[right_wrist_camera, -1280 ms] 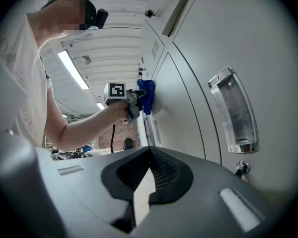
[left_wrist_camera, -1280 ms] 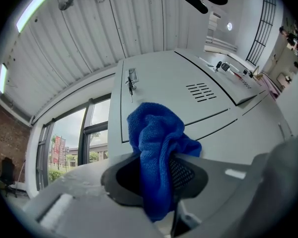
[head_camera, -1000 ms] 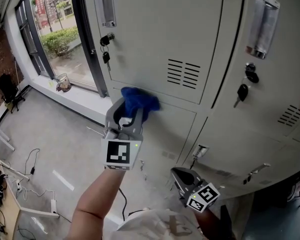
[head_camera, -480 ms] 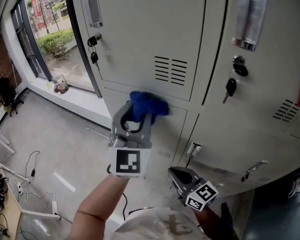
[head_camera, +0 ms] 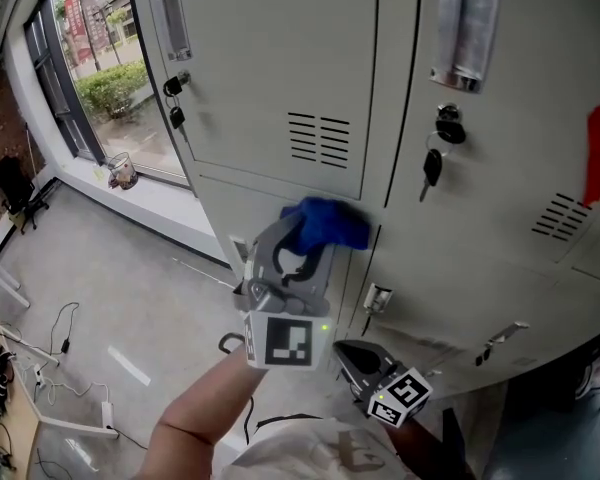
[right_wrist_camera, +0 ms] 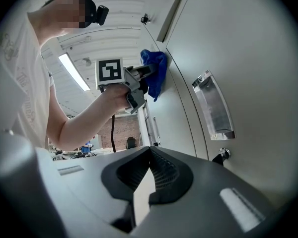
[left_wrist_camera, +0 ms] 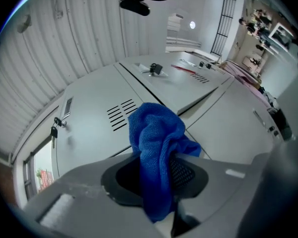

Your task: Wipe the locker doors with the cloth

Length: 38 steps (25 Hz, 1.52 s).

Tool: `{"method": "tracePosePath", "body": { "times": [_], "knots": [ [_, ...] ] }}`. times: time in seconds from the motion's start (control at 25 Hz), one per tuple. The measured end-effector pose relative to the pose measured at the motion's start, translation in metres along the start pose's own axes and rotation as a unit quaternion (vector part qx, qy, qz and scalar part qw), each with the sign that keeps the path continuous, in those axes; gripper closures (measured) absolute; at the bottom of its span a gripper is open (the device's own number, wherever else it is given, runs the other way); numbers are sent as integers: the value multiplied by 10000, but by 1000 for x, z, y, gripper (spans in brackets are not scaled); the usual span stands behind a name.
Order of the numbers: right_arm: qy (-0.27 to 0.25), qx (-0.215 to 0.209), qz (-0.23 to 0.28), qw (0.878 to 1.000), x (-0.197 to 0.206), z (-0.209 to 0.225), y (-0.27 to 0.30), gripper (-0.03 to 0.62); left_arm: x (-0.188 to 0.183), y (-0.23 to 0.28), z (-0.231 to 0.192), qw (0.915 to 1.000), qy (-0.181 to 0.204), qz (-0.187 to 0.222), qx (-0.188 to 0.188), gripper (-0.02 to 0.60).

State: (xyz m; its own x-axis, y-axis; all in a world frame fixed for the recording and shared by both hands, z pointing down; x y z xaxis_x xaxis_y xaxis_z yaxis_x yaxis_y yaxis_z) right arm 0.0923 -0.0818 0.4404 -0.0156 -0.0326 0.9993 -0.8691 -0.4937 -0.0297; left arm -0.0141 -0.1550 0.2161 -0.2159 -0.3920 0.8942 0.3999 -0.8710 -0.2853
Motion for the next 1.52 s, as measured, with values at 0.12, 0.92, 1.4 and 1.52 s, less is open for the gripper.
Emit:
{"method": "tracePosePath", "body": {
  "times": [0.12,0.92,1.4,1.52],
  "knots": [
    [22,21,-15,10000,3,1,-6,586,6,0,15,9997,246,-37,85,463],
    [139,348,-54,9993,5,-11,2,586,15,-2,50,9905,269,75,1349,462],
    [160,441,-145,9988,6,-26,31,586,47,-15,-3,9929,-92,-133,1177,462],
    [157,450,-140,9988,6,-29,37,586,53,-17,-18,9924,-215,-145,1202,462]
  ]
}}
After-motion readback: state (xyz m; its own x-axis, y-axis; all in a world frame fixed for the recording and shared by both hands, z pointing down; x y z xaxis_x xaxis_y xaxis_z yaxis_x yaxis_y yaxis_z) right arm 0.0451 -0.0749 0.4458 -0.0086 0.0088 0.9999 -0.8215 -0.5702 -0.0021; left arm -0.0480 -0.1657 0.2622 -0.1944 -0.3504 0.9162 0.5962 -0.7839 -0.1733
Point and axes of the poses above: the fingertips, and each gripper's own axes: y forward along the fingers, z to its right, x out of its underside, the point moved 6 cm from there along -y, backward along the fingers, and after that the axes turned 14 degrees about -y, right-handed, at the moved point
